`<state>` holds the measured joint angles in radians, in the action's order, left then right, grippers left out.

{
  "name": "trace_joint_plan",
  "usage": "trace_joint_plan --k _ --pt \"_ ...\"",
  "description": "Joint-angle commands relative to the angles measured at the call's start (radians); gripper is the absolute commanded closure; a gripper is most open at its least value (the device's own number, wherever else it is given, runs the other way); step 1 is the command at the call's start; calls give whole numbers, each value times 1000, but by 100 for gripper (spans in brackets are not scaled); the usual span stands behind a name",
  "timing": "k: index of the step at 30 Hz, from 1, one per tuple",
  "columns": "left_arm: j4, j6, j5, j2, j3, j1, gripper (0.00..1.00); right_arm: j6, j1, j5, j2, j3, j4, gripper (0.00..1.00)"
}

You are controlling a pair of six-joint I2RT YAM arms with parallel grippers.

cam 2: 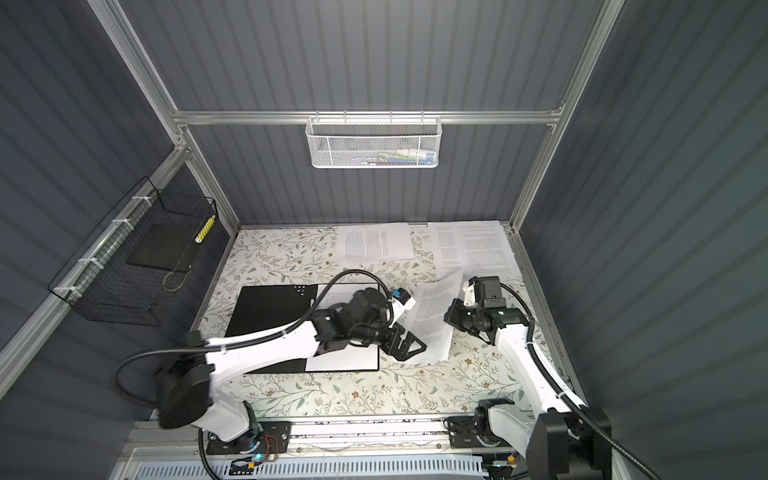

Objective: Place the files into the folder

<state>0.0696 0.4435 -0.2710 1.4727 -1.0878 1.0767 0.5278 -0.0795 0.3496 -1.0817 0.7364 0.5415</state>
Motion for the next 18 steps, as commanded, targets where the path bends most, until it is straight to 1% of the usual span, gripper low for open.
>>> trace_joint_plan --k 1,5,9,12,13,16,18 --pt "-68 -59 188 -184 122 2 0 17 -10 -55 21 40 54 100" --pt "-30 -163 396 -404 254 2 0 36 -60 -99 28 88 76 100" --pt "104 -248 572 -600 326 2 0 58 -150 -147 1 173 87 100" --pt "217 -279 663 -706 350 2 0 82 -218 -163 -31 245 79 100" --pt "251 -282 686 -739 353 2 0 90 -242 -165 -73 271 71 100" --pt "319 -288 744 -800 366 2 0 110 -324 -185 -142 363 53 100" --pt "332 -282 814 -817 391 2 0 125 -379 -185 -196 428 30 100"
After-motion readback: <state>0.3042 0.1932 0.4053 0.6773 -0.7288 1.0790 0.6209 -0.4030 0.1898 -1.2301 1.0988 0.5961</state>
